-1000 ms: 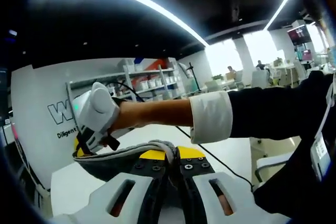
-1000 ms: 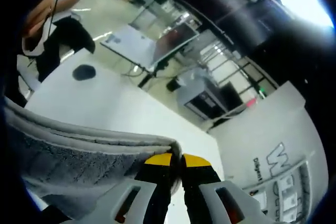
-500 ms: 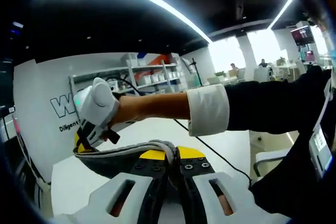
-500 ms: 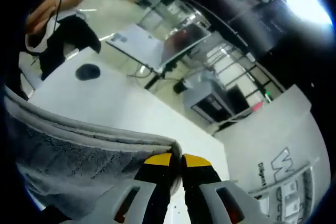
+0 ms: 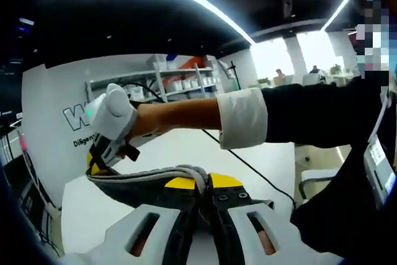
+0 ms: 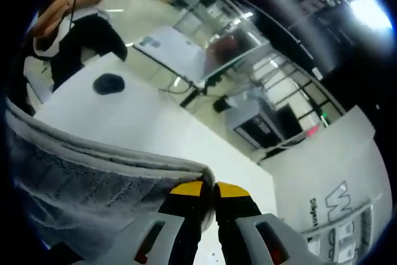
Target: Open the folded towel by lifting each exposed corner and separating the folded layers until the towel lies flat within the target outline without major curled edges
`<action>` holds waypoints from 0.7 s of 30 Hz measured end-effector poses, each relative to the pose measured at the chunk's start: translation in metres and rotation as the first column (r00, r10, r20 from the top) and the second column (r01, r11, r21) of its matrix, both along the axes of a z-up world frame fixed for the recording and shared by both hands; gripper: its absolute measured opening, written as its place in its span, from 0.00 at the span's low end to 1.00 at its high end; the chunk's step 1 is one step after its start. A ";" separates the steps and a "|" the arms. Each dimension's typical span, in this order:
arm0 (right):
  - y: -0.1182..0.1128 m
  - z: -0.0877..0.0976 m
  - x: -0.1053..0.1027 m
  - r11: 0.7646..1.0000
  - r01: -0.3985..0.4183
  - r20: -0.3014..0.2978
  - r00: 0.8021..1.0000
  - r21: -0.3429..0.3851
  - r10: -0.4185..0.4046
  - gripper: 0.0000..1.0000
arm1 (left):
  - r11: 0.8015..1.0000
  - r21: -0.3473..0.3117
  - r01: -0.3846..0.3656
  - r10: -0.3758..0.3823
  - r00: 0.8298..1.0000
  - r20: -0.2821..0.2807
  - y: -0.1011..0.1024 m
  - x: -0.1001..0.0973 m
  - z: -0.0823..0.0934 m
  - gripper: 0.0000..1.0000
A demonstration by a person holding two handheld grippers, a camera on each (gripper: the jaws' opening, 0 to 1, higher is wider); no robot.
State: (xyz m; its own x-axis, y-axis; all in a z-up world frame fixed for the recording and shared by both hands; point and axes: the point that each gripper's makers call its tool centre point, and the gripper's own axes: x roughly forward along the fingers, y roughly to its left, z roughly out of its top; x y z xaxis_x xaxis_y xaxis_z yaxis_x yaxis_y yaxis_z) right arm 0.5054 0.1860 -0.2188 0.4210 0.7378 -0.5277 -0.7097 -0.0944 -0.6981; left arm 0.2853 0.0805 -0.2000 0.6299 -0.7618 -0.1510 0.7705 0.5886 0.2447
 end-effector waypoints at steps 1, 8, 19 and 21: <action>0.002 -0.003 0.000 1.000 0.000 -0.003 1.000 -0.002 0.000 0.02 | 1.000 -0.003 -0.005 0.005 1.000 -0.005 0.004 0.000 -0.002 0.05; 0.009 -0.009 0.000 1.000 -0.006 -0.018 1.000 0.004 0.006 0.02 | 1.000 -0.026 -0.017 0.016 0.999 -0.032 0.018 -0.001 -0.010 0.05; 0.014 -0.025 0.008 1.000 0.018 -0.040 0.999 0.019 -0.017 0.02 | 0.994 -0.086 -0.061 0.055 0.996 -0.071 0.045 0.001 -0.024 0.05; 0.015 -0.027 0.009 1.000 0.019 -0.041 0.999 0.024 -0.018 0.02 | 0.993 -0.093 -0.077 0.070 0.995 -0.077 0.052 0.001 -0.027 0.05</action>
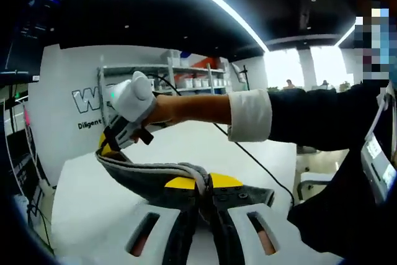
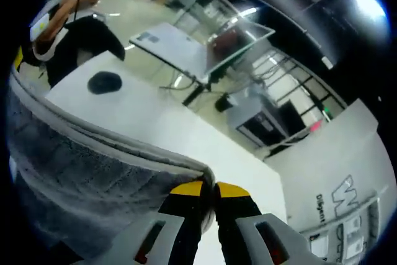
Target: Open the folded towel by lifting each exposed corner and separating the folded layers until the towel lies flat within the target outline without major curled edges
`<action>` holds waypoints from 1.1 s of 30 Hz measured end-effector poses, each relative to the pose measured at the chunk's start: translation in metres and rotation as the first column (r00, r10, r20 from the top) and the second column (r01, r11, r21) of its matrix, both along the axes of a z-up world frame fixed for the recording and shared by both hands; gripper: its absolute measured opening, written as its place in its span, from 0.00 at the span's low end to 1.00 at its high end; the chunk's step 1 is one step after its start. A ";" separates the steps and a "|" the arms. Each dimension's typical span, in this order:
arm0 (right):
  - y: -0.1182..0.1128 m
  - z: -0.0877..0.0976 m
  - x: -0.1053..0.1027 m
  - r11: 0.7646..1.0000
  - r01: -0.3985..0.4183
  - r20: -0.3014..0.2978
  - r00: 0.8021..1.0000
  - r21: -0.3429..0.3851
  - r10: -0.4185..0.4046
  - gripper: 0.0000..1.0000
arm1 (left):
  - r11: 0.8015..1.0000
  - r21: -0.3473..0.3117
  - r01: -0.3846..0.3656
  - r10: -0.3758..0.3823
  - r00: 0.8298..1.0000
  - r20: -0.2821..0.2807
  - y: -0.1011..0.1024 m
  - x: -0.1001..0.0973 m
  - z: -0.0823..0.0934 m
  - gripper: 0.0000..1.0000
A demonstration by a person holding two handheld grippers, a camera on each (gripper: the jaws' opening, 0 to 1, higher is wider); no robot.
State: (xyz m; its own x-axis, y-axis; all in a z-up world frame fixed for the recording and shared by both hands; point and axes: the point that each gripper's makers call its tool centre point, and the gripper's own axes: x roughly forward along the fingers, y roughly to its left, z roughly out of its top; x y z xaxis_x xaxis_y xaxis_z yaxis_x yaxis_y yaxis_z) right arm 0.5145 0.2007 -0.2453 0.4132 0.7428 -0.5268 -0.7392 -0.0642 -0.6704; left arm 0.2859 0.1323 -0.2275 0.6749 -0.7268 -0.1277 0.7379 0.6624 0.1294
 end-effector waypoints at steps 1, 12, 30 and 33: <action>0.001 -0.001 0.000 1.000 0.001 -0.006 1.000 0.005 -0.001 0.02 | 1.000 0.000 -0.007 0.007 1.000 -0.001 0.002 0.000 -0.002 0.05; 0.011 -0.020 -0.001 0.999 -0.006 -0.068 0.998 0.034 0.008 0.01 | 0.996 0.044 -0.080 0.082 0.996 -0.030 0.027 -0.003 -0.032 0.05; 0.035 -0.052 -0.002 0.999 -0.024 -0.118 0.993 0.032 0.027 0.01 | 0.954 0.156 -0.257 0.264 0.964 -0.027 0.073 -0.002 -0.069 0.05; 0.037 -0.057 -0.002 0.999 -0.017 -0.145 0.989 0.041 0.023 0.01 | 0.950 0.155 -0.270 0.277 0.960 -0.028 0.078 -0.003 -0.075 0.05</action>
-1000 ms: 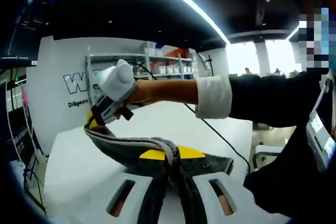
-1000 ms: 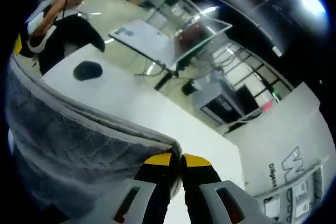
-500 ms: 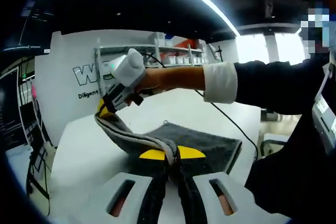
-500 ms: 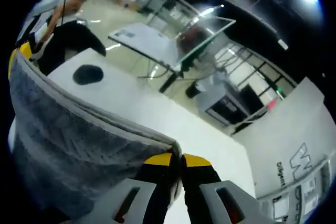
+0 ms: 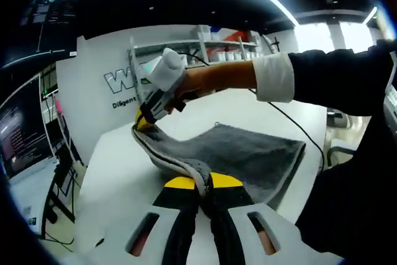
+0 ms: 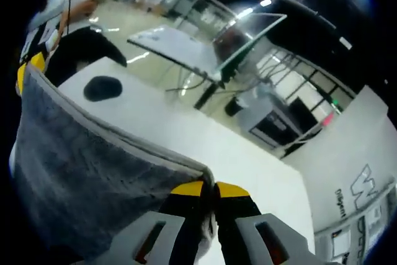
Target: Open the folded towel by lifting each exposed corner and separating the folded layers until the towel lies flat within the target outline without major curled edges
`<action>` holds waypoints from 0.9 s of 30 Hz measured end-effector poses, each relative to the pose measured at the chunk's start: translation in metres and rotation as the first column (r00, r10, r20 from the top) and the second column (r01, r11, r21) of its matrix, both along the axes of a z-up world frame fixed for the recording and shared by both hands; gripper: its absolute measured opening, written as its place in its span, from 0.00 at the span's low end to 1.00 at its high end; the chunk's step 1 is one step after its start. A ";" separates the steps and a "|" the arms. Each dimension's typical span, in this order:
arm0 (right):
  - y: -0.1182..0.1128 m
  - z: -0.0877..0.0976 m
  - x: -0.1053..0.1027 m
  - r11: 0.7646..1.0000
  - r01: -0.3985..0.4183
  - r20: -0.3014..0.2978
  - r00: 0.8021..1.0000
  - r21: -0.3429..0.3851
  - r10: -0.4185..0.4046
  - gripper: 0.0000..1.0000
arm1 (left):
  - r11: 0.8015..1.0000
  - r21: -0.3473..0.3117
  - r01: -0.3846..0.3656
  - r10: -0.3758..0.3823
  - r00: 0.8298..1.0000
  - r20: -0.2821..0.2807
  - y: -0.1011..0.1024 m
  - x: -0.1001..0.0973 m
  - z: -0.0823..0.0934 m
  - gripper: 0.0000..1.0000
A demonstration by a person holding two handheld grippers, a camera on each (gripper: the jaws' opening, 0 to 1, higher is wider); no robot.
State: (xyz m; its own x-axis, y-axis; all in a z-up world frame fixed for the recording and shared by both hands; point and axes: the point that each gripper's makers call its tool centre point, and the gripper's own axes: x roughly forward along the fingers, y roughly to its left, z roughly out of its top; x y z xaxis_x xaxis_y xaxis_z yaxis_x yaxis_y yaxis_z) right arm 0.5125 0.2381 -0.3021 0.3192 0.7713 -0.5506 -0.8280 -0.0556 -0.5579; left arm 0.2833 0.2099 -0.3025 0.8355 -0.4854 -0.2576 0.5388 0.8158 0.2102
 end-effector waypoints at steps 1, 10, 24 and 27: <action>0.001 -0.002 0.001 1.000 0.004 -0.010 1.000 0.004 -0.004 0.01 | 1.000 0.000 -0.012 0.012 1.000 -0.007 0.003 0.000 -0.004 0.05; 0.012 -0.024 0.001 1.000 0.007 -0.050 0.999 0.000 -0.007 0.01 | 0.998 0.004 -0.062 0.062 0.997 -0.035 0.017 0.001 -0.023 0.05; 0.023 -0.048 0.005 1.000 0.025 -0.062 0.998 0.004 -0.025 0.01 | 0.985 0.091 -0.147 0.152 0.987 -0.054 0.038 0.003 -0.060 0.06; 0.026 -0.055 0.005 0.999 0.031 -0.069 0.997 0.008 -0.030 0.01 | 0.984 0.087 -0.158 0.163 0.985 -0.063 0.042 0.003 -0.064 0.06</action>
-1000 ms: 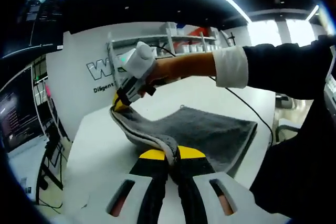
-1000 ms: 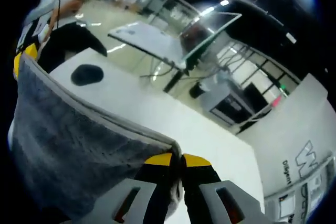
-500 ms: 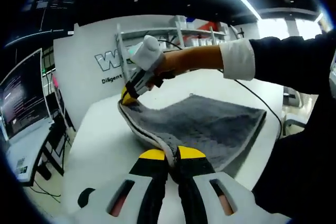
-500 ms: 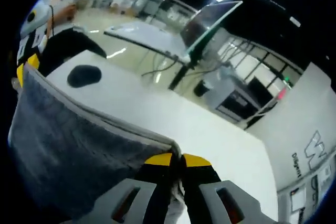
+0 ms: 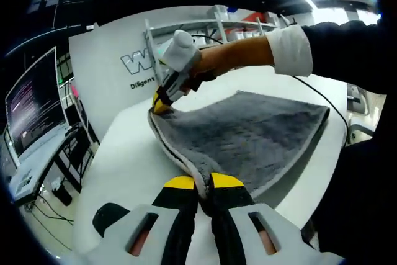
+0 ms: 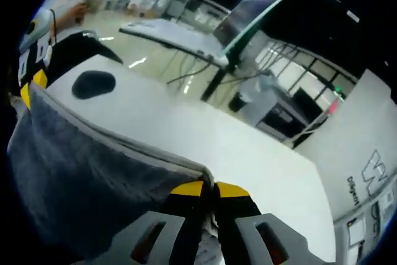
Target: Open the folded towel by lifting each exposed corner and separating the folded layers until the towel lies flat within the target outline without major curled edges
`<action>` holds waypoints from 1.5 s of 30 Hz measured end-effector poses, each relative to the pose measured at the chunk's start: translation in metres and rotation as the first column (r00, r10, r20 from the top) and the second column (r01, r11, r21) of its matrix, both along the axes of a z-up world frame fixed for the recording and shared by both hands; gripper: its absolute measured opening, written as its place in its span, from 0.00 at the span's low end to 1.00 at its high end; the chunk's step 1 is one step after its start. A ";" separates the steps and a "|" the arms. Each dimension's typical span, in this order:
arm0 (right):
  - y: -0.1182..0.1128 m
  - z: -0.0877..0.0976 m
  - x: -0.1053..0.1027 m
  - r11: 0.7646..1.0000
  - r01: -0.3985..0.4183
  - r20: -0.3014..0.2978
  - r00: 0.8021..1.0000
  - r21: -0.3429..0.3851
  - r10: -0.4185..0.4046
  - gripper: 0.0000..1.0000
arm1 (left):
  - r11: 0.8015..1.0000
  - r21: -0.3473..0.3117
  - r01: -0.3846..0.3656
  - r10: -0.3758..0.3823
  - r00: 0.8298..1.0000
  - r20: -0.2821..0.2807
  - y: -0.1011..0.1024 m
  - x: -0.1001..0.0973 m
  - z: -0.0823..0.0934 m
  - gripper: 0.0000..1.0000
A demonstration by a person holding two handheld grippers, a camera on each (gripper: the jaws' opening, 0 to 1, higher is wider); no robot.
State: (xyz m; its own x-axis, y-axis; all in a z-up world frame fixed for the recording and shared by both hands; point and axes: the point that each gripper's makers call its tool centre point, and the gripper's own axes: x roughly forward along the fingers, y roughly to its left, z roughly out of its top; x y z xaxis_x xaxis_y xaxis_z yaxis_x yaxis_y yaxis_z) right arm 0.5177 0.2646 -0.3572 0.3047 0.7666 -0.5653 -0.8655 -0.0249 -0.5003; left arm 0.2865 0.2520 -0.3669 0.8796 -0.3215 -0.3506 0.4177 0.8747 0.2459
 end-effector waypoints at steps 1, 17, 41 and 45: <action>0.001 -0.002 0.000 1.000 0.002 -0.001 1.000 0.000 -0.002 0.01 | 1.000 -0.003 -0.005 0.005 1.000 -0.003 0.001 0.000 -0.001 0.06; 0.012 -0.025 0.002 0.999 0.036 -0.034 0.999 0.013 -0.036 0.01 | 1.000 0.007 -0.016 0.016 0.999 -0.029 0.009 -0.001 -0.020 0.08; 0.018 -0.051 -0.001 0.999 0.045 -0.033 0.998 0.010 -0.045 0.02 | 0.999 0.019 -0.035 0.036 0.998 -0.050 0.014 -0.002 -0.034 0.11; 0.018 -0.054 -0.001 0.999 0.051 -0.035 0.998 0.016 -0.050 0.02 | 0.999 0.023 -0.040 0.041 0.998 -0.043 0.015 -0.002 -0.034 0.12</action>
